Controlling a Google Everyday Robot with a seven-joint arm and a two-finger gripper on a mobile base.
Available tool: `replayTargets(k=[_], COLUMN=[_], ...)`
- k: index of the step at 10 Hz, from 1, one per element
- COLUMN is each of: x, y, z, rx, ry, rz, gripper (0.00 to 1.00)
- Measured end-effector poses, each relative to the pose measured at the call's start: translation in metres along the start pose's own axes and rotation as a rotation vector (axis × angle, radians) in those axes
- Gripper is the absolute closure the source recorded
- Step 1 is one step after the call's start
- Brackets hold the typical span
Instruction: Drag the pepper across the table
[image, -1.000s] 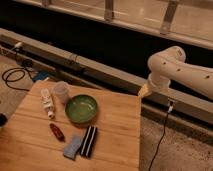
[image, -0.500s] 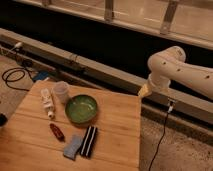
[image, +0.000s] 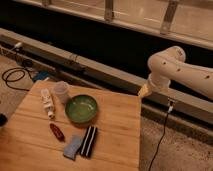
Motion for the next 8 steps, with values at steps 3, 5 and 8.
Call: replayTargets(k=[3,5,8], x=[-0.005,-0.018,-0.038], y=[0.002,0.024,0.090], z=[0.004,0.006,0.002], rx=[-0.045,-0.136,-0.194], ry=[0.007,0.018,0.015], rz=[-0.033,-0.103,-0.251], gripper=[0.20,0.20,0.20])
